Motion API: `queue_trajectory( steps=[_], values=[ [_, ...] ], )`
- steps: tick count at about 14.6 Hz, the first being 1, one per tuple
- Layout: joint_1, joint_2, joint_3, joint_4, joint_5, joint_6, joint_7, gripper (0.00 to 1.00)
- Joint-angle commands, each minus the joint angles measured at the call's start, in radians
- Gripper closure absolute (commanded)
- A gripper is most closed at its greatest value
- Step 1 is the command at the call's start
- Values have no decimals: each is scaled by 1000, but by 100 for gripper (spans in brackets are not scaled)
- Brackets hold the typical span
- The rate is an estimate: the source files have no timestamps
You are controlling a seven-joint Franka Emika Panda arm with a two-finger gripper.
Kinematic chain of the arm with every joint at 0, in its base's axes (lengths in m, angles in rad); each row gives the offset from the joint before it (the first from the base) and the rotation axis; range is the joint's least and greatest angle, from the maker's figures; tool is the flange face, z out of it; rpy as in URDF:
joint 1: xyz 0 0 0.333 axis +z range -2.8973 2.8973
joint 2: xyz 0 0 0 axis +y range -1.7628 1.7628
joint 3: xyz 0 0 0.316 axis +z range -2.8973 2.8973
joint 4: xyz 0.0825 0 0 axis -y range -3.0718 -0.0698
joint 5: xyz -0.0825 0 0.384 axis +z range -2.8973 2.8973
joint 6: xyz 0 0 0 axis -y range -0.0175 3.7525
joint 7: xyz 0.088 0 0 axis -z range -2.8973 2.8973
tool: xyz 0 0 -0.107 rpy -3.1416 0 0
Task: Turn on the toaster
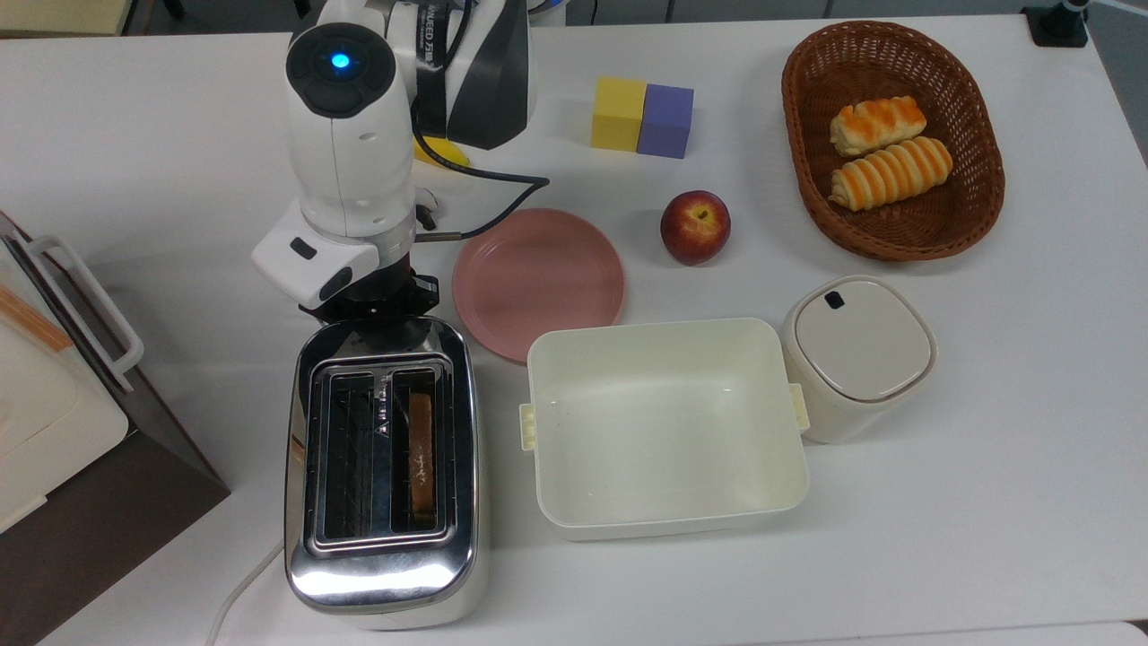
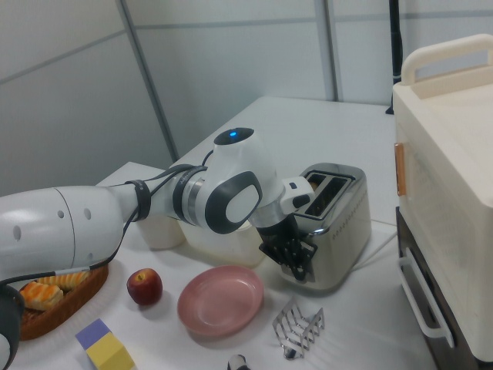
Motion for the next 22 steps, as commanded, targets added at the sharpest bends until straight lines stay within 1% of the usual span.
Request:
queue_trajectory(
  steps=[1,4,6,7,8,11,15,16,19,21,22],
  values=[
    [-8,12,-5,-41,-26,45,-16,100],
    [-8,3,-5,-41,-24,41,-14,100],
    [-9,-37,-5,-42,-21,30,-7,100],
    [-9,-73,-5,-42,-21,9,-6,100],
    [-11,-109,-7,-37,-21,-49,-11,100],
    [-11,-195,-7,-34,-21,-144,-14,100],
    [-3,-245,-5,-30,-21,-198,-2,100],
    [0,-271,-5,-28,-21,-218,0,100],
    [1,-345,-5,-25,-10,-327,0,100],
    [3,-365,-4,19,0,-433,0,100],
    [3,-376,-4,41,20,-470,0,100]
  ],
)
